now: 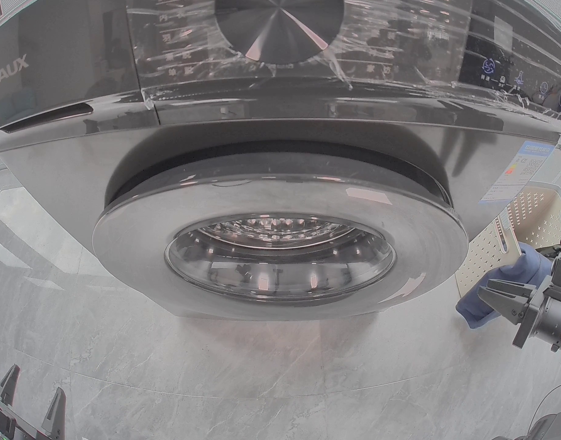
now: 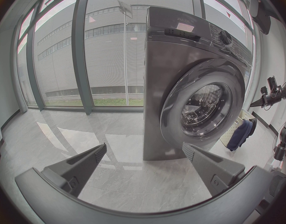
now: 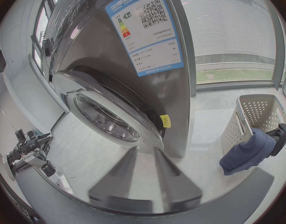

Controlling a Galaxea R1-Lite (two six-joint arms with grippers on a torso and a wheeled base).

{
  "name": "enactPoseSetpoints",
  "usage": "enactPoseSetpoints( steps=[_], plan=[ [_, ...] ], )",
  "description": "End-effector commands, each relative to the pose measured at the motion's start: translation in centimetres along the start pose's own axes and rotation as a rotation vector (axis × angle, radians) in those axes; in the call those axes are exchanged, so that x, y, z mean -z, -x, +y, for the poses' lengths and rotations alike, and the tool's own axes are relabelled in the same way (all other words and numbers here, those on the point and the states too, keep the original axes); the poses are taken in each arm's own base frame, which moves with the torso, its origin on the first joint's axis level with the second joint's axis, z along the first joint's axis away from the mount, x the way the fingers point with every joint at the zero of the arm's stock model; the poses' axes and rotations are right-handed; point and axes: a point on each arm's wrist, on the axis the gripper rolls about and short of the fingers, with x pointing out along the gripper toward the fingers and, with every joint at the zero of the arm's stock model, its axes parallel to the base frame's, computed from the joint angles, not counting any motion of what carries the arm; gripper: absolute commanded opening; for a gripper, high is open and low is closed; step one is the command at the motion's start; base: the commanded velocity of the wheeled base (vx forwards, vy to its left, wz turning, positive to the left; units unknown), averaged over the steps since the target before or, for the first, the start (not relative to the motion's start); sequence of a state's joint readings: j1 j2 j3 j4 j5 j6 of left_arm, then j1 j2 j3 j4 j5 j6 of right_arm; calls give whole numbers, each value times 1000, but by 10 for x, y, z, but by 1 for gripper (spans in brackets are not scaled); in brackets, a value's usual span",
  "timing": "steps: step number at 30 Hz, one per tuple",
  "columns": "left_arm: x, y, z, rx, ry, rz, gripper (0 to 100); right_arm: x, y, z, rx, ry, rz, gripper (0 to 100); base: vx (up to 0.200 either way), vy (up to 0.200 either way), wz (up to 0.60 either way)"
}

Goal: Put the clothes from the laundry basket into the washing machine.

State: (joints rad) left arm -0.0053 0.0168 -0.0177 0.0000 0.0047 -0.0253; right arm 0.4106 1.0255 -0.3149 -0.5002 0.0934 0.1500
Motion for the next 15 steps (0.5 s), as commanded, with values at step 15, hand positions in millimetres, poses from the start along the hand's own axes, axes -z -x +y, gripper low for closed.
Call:
enactPoseSetpoints(
  steps=[15],
  plan=[
    [5, 0, 0, 1, 2, 4, 100, 1, -50, 16, -118, 18, 36, 100, 0, 0, 0]
  ],
)
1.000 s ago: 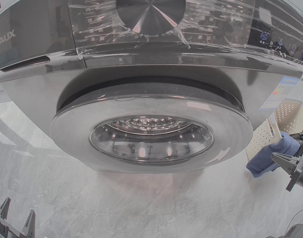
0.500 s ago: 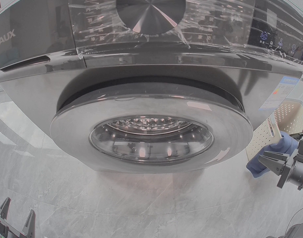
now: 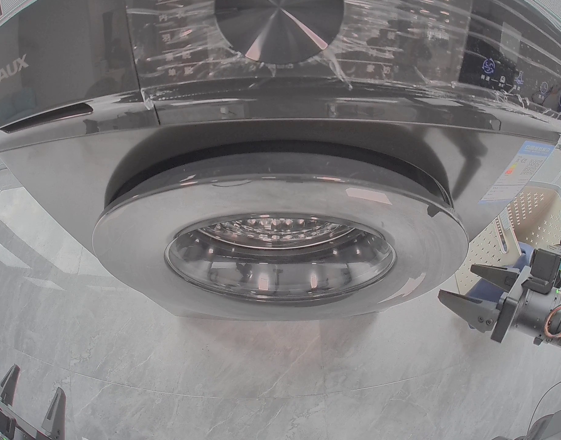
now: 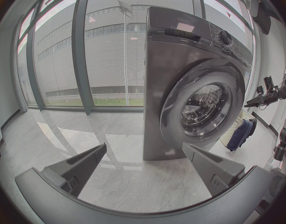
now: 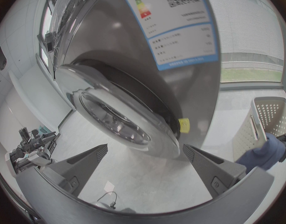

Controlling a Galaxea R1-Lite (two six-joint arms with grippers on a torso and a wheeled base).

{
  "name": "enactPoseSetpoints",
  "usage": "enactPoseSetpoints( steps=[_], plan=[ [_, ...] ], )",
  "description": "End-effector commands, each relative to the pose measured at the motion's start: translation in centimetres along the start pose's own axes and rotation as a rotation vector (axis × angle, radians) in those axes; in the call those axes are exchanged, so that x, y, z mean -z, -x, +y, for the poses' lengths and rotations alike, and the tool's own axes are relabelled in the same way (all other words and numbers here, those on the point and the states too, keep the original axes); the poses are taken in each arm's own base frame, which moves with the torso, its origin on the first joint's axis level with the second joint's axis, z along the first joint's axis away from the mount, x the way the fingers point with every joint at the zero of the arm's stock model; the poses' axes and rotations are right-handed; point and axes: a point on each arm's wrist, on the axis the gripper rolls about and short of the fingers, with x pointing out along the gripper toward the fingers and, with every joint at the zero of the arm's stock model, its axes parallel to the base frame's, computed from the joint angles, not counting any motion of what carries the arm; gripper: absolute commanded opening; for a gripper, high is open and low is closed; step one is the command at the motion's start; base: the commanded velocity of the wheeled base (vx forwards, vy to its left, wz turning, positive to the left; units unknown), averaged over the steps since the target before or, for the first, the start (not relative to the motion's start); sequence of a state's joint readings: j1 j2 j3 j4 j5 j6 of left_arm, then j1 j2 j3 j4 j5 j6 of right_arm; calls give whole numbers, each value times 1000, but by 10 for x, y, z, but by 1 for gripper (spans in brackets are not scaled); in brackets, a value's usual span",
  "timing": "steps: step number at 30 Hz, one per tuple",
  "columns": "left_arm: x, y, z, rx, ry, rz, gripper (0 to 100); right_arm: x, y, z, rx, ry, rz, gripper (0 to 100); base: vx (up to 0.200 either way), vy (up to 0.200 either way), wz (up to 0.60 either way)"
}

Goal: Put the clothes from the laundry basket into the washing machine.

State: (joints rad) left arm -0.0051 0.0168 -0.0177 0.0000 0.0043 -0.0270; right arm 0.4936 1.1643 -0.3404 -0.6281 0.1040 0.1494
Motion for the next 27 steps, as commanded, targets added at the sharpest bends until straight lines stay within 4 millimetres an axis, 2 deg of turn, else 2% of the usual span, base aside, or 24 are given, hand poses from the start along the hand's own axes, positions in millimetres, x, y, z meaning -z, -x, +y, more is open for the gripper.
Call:
enactPoseSetpoints(
  steps=[1, 8, 16, 23, 27],
  plan=[
    [5, 0, 0, 1, -1, 4, 100, 7, -24, 3, -30, -1, 34, 100, 0, 0, 0],
    [5, 0, 0, 1, -1, 4, 100, 8, -37, 0, -25, 7, -11, 100, 0, 0, 0],
    [5, 0, 0, 1, -1, 4, 100, 9, -40, 2, -39, 5, -31, 100, 0, 0, 0],
    [5, 0, 0, 1, -1, 4, 100, 38, -26, 5, -78, 13, 73, 100, 0, 0, 0],
    [5, 0, 0, 1, 1, 4, 100, 42, -17, 5, -85, 17, 69, 100, -100, 0, 0]
  ],
)
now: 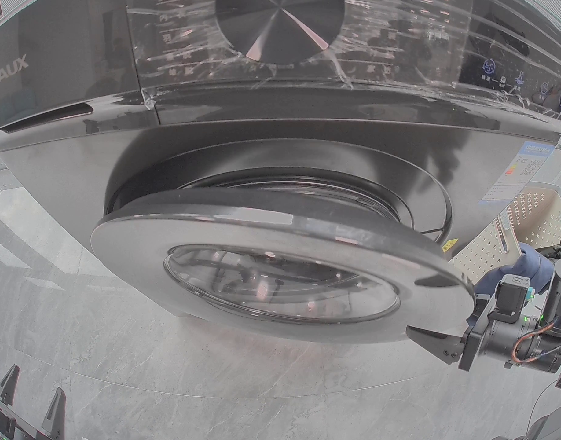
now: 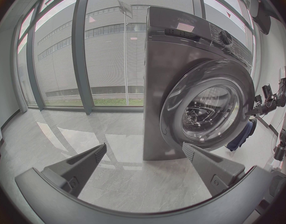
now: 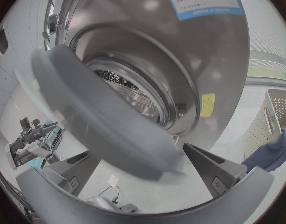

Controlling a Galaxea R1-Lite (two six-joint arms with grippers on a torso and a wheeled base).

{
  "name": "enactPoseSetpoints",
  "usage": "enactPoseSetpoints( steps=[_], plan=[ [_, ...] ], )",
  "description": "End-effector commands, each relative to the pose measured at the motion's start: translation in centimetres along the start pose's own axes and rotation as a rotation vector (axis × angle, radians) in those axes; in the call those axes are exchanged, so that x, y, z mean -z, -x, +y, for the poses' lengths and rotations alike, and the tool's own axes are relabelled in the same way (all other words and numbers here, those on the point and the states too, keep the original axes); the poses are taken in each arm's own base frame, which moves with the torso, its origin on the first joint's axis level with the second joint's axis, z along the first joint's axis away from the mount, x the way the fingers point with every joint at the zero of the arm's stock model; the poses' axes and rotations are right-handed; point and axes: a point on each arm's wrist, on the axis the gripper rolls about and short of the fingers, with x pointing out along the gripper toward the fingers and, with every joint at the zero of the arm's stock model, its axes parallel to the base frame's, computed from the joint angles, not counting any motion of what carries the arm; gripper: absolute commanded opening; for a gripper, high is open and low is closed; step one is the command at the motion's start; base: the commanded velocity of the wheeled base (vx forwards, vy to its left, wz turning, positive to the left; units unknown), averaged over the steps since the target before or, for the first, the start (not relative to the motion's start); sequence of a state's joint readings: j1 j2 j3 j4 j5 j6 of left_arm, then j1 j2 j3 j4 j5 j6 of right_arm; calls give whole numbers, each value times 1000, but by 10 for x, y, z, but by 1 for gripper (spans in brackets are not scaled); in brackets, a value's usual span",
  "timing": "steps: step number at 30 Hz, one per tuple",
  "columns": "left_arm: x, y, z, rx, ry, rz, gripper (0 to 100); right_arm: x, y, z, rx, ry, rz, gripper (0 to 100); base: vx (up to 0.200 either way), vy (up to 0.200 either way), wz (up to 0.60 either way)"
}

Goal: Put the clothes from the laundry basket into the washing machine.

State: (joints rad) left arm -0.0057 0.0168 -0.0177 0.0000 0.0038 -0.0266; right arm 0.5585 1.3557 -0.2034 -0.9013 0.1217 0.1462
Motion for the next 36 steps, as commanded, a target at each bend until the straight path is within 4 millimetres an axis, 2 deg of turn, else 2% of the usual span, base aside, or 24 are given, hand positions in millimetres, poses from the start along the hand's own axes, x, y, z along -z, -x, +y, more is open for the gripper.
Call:
enactPoseSetpoints(
  steps=[1, 4, 7, 21, 28, 29, 33, 36],
  plan=[
    [5, 0, 0, 0, 1, 4, 100, 4, 11, 2, -11, 6, -7, 100, -200, 0, 0],
    [5, 0, 0, 0, -1, 4, 100, -1, 9, 0, -1, 6, -30, 100, -200, 0, 0],
    [5, 0, 0, -2, 1, 4, 100, -2, 9, 1, -3, 5, -35, 100, 0, 0, 0],
    [5, 0, 0, 0, 1, 4, 100, 15, 9, 7, -41, 8, 45, 100, 0, 0, 0],
    [5, 0, 0, 0, -1, 4, 100, 2, 2, 3, -16, -5, 0, 100, 0, 0, 0],
    [5, 0, 0, -1, -1, 5, 100, -1, -2, -2, 15, -15, -5, 100, -200, 0, 0],
    [5, 0, 0, 0, 1, 4, 100, -1, -4, -3, 19, -15, 0, 100, -200, 0, 0],
    [5, 0, 0, 0, 1, 4, 100, 9, -2, 0, -6, -11, 43, 100, -200, 0, 0]
  ],
)
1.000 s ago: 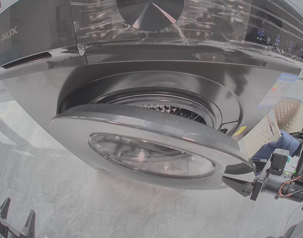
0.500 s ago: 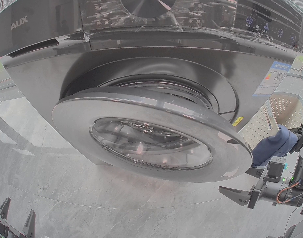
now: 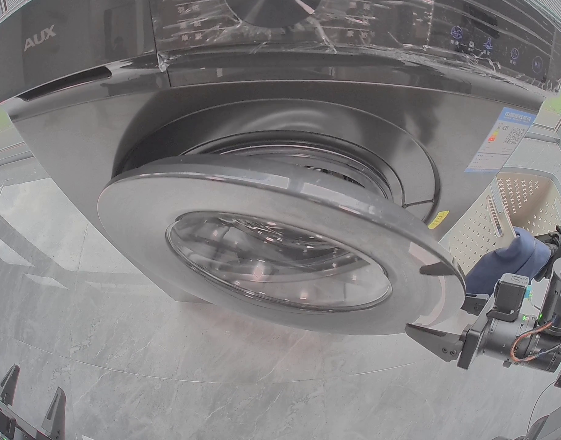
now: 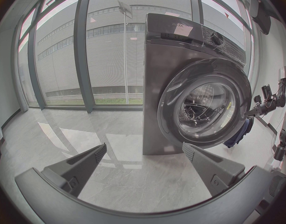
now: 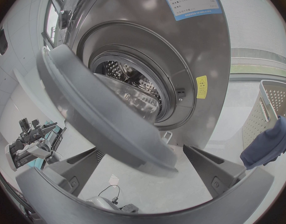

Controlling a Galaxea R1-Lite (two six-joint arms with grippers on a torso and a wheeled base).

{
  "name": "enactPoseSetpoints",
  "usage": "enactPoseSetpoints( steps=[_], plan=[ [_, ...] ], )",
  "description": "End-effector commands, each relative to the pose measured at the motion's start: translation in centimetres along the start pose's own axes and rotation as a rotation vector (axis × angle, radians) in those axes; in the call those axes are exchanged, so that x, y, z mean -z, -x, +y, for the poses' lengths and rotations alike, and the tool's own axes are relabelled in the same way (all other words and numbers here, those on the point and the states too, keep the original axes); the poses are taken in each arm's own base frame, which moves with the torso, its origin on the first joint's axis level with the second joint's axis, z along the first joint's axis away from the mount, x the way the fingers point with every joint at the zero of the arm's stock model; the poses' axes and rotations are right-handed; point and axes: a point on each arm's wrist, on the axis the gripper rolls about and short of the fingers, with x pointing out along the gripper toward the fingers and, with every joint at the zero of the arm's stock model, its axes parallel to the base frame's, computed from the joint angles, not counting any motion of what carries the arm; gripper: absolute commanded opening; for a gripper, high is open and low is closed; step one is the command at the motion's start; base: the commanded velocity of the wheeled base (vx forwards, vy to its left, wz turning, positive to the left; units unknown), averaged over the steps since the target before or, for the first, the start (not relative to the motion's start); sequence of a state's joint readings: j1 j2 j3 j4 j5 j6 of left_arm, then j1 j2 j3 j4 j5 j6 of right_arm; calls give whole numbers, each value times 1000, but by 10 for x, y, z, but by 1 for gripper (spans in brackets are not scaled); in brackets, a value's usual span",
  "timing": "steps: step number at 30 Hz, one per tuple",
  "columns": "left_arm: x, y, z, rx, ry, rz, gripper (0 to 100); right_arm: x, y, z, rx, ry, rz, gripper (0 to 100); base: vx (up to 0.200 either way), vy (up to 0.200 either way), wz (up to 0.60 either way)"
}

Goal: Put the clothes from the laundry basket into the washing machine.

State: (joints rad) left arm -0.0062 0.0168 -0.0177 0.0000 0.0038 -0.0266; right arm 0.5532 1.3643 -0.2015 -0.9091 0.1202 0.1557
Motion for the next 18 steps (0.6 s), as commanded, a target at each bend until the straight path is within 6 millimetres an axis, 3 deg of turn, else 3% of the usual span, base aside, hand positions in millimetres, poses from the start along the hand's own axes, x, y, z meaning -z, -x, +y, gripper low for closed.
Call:
enactPoseSetpoints(
  steps=[1, 6, 16, 18],
  plan=[
    [5, 0, 0, -1, 1, 4, 100, 12, 1, 4, -26, 3, 52, 100, -200, 0, 0],
    [5, 0, 0, -2, 1, 4, 100, 21, 7, 11, -73, 15, 85, 100, 0, 0, 0],
    [5, 0, 0, -1, 1, 4, 100, 6, -1, 9, -57, 14, 32, 100, 0, 0, 0],
    [5, 0, 0, -1, 1, 5, 100, 5, -2, 10, -57, 14, 30, 100, -200, 0, 0]
  ],
)
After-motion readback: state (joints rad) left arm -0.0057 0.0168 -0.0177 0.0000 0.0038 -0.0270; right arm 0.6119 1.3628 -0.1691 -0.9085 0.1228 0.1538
